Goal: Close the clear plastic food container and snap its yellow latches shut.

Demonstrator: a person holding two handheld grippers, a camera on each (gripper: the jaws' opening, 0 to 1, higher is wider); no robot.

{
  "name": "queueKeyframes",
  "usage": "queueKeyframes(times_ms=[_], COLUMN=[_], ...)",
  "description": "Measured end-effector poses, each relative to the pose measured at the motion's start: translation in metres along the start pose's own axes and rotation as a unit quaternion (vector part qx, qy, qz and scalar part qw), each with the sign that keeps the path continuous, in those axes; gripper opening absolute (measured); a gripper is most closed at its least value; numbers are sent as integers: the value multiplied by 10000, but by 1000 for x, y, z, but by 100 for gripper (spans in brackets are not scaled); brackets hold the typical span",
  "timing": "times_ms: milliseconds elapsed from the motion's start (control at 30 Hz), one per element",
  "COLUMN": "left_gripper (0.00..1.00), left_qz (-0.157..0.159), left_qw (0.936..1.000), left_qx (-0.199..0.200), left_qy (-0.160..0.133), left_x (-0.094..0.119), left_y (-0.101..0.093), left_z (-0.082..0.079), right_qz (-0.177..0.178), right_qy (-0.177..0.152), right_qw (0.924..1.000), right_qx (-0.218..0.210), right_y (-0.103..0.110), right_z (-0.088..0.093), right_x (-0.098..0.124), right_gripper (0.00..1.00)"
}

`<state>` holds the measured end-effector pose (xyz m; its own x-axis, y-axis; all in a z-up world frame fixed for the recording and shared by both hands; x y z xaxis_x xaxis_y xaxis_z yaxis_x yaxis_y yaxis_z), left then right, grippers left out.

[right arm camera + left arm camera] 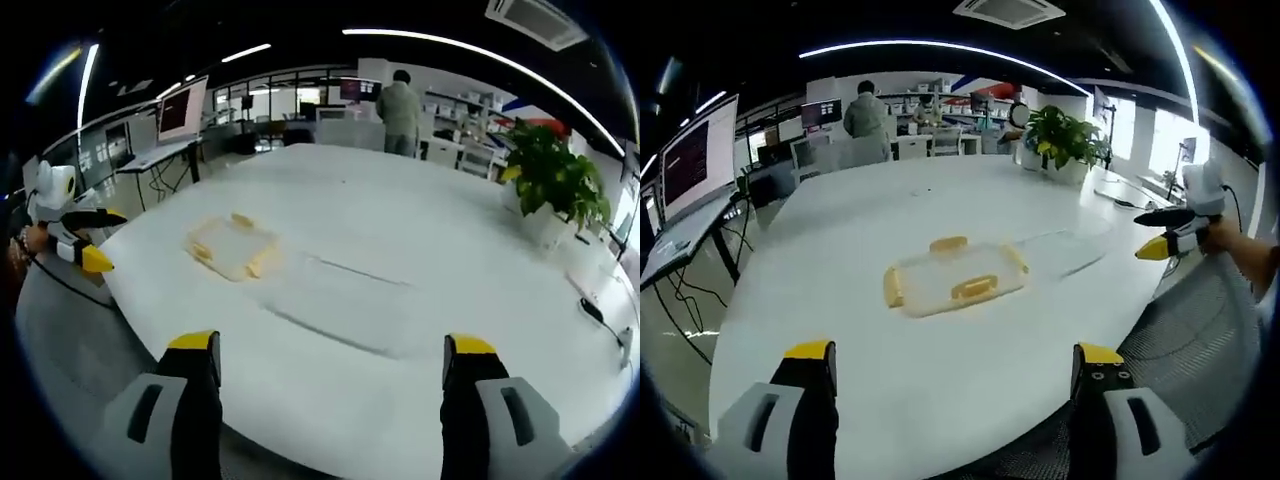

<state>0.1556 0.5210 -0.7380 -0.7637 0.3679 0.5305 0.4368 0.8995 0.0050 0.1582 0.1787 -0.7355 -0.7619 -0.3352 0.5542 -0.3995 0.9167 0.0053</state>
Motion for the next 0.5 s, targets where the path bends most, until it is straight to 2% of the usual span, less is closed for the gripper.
queueKeyframes(times_ms=[100, 167, 267, 367, 467, 500], left_gripper=[93, 91, 87, 88, 87, 85], left_qz=[-23, 24, 219, 475, 514, 519], left_qw=[9997, 9997, 9981, 9945, 9946, 9951], left_qx=[-221, -223, 140, 393, 284, 121], left_qy=[33, -86, -556, -843, -858, -834], left_x=[-4, -7, -11, -13, -15, -16], left_y=[9, 13, 16, 16, 21, 25], left_z=[-1, -6, -22, -31, -35, -37], right_qz=[-88, -92, -128, -143, -212, -218], right_qy=[49, -122, -210, -181, -236, -284], right_qw=[9999, 9999, 9997, 9997, 9994, 9992], right_qx=[-2, -70, -81, 21, 147, 165], right_y=[2, 1, 0, -1, -4, -5], right_z=[1, -4, -8, -10, -19, -22], right_x=[-1, 2, 2, 0, -3, -5], right_gripper=[89, 87, 88, 89, 88, 88])
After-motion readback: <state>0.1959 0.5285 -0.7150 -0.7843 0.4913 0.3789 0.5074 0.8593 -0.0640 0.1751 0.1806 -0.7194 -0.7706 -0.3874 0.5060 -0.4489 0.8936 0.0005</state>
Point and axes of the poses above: the point that each gripper's makers call its tool centre point, and the gripper's own axes: x roughly backward along the fingers, y roughly to its left, z roughly out of its underside, the point moved 4 cm from there along x, roughly backward along the fingers, and after that the axes turned 2 degrees about -z, right-handed, at the moved point
